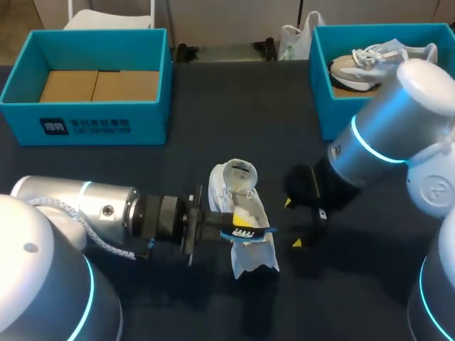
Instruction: Take the shoe out of the shoebox, open the shoe tongue, remove and reinsert the insole, then place the shoe into the shoebox
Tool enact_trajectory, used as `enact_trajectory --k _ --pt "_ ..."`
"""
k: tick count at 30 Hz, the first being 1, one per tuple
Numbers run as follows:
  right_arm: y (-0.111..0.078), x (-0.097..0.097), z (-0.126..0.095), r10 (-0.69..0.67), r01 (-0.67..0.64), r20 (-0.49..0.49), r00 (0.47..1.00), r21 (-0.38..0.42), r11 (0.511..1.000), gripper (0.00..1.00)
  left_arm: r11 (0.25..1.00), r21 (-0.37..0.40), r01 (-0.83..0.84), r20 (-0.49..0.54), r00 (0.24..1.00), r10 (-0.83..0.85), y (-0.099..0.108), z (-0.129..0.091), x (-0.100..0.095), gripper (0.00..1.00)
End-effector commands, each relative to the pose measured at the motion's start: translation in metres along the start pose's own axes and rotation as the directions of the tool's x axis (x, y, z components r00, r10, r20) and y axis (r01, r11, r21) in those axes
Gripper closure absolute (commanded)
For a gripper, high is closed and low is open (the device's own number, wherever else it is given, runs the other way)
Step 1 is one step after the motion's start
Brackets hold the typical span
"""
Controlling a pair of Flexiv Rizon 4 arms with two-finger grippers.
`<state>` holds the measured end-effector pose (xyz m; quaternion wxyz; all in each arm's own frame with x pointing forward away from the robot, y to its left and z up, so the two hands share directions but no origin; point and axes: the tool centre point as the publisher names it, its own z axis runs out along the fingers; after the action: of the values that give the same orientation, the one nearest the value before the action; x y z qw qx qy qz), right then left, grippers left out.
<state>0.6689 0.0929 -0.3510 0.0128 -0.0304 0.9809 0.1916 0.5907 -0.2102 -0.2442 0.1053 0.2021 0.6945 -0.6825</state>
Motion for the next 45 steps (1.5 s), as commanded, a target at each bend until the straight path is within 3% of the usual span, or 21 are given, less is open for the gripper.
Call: enact_trajectory --k 1,15,45 --pt "0.011 -0.008 0.008 -0.004 0.004 -0.002 1.000 0.047 0.999 0.00 1.000 0.011 -0.008 0.012 1.000 0.008 0.002 0.000 -0.001 1.00" --pt "0.011 -0.005 0.017 -0.005 0.006 -0.007 1.000 0.040 0.999 0.00 0.998 0.044 -0.046 0.005 0.999 0.046 0.006 0.008 0.002 1.00" --pt "0.011 -0.005 0.017 -0.005 0.006 -0.007 1.000 0.040 0.999 0.00 0.999 0.013 -0.039 0.034 0.999 0.038 0.028 0.017 0.003 1.00"
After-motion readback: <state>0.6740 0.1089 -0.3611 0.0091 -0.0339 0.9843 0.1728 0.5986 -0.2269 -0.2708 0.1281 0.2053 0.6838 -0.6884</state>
